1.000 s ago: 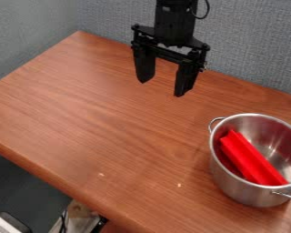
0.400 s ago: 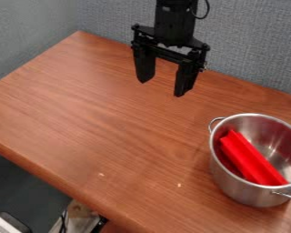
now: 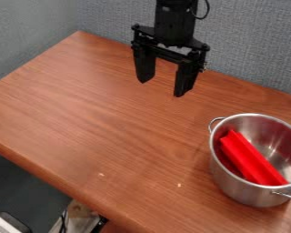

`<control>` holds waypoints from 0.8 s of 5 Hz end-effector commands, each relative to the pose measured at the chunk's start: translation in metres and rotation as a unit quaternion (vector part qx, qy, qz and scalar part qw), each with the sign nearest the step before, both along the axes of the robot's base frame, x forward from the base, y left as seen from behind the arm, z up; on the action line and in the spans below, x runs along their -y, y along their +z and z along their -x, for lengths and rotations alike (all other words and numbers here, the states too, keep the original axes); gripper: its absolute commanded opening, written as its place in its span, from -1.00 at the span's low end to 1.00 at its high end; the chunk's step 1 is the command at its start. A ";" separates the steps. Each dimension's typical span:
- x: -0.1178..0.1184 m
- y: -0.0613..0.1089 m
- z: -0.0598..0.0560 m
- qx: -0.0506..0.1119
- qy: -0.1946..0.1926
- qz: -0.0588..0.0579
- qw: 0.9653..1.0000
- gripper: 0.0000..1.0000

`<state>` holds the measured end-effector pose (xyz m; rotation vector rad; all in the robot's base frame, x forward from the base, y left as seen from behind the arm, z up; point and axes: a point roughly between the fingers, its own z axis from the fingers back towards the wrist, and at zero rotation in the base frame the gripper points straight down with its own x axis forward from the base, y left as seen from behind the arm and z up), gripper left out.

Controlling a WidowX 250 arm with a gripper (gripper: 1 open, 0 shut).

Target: Put the red object in the metal pot

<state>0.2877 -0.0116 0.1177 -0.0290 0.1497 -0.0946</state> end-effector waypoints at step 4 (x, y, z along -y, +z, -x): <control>-0.004 0.016 0.000 0.031 0.007 0.005 0.999 1.00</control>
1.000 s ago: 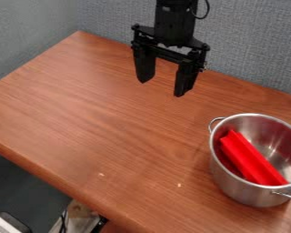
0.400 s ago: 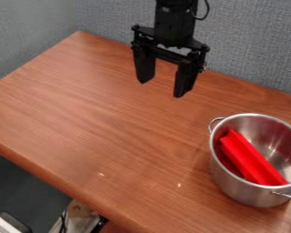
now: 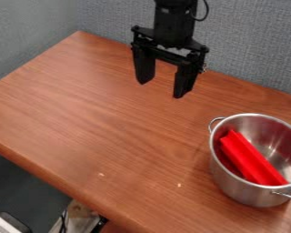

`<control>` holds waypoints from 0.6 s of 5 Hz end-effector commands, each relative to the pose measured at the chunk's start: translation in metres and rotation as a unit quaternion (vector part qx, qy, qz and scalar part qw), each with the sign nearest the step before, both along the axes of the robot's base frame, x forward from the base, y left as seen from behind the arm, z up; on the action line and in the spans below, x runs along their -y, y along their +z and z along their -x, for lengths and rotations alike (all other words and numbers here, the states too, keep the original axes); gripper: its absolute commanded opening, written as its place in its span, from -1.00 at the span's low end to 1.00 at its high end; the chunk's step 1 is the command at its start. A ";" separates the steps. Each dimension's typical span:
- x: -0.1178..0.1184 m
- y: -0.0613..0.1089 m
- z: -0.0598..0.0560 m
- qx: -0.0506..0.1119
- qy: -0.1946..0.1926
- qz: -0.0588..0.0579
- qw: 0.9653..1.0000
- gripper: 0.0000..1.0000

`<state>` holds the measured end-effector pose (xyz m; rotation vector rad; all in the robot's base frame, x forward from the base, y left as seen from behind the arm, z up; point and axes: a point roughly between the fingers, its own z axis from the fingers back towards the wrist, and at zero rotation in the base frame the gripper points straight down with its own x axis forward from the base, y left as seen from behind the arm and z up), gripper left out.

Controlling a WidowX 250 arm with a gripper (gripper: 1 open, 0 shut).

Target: Put the red object in the metal pot

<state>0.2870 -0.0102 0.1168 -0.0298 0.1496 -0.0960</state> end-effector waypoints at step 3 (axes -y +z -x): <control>-0.002 0.015 -0.001 0.032 0.007 0.005 0.999 1.00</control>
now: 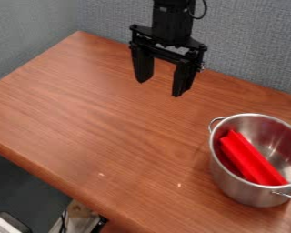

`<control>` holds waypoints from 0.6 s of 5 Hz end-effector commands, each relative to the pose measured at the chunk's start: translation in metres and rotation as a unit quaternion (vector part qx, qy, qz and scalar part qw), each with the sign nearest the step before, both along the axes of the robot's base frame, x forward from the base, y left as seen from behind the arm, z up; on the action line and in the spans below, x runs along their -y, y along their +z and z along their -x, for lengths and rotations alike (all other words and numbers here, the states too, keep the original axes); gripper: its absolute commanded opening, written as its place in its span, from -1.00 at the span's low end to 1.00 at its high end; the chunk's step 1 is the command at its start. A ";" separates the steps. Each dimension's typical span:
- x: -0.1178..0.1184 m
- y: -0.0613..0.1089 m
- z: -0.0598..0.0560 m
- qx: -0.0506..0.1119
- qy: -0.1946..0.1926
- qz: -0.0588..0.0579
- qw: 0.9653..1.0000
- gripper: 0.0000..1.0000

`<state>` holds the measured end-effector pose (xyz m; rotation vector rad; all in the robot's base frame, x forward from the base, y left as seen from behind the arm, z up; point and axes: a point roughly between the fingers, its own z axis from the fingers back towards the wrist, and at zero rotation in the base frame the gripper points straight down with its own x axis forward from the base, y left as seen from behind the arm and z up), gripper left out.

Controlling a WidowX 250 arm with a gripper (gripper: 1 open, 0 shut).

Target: Put the red object in the metal pot

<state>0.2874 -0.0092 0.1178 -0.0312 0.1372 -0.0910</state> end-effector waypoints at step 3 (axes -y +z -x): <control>0.001 0.013 -0.001 0.027 0.002 0.005 1.000 1.00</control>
